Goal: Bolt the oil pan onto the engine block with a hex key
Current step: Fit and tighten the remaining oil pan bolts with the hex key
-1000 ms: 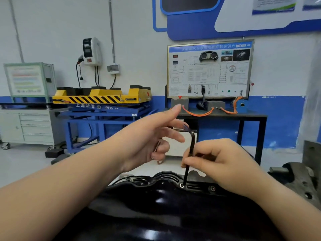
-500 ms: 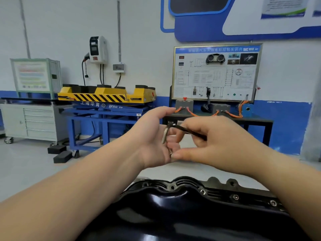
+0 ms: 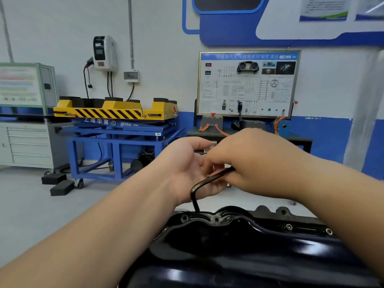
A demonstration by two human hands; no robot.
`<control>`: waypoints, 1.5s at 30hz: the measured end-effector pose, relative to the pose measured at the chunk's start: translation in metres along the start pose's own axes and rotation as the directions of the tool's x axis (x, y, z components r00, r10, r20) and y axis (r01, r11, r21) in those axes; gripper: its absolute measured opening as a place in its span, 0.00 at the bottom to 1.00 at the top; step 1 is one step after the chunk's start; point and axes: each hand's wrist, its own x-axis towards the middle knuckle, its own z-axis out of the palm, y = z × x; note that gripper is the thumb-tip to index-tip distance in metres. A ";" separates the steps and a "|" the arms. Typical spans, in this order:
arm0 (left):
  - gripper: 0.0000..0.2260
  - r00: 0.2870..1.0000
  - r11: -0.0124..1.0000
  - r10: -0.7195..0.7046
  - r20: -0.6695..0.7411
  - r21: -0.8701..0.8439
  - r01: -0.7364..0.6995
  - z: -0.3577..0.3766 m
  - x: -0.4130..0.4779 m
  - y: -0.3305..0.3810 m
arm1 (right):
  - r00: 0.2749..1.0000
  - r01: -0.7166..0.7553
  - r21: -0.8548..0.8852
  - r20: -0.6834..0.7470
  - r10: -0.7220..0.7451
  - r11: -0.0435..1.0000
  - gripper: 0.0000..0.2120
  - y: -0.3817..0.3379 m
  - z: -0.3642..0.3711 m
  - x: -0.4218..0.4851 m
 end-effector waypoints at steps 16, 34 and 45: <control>0.03 0.861 0.319 0.451 0.235 0.858 -0.401 -0.051 -0.014 -0.009 | 0.979 -0.172 0.414 -0.030 0.202 0.894 0.04 0.003 0.029 0.003; 0.07 0.898 0.283 0.252 0.360 0.860 -0.424 -0.070 0.017 -0.034 | 0.926 -0.097 0.813 -0.137 0.351 0.574 0.15 0.001 0.028 -0.002; 0.05 0.881 0.323 0.169 0.442 0.820 -0.473 -0.074 0.030 -0.034 | 0.964 -0.149 0.634 -0.077 0.254 0.759 0.13 0.001 0.028 -0.006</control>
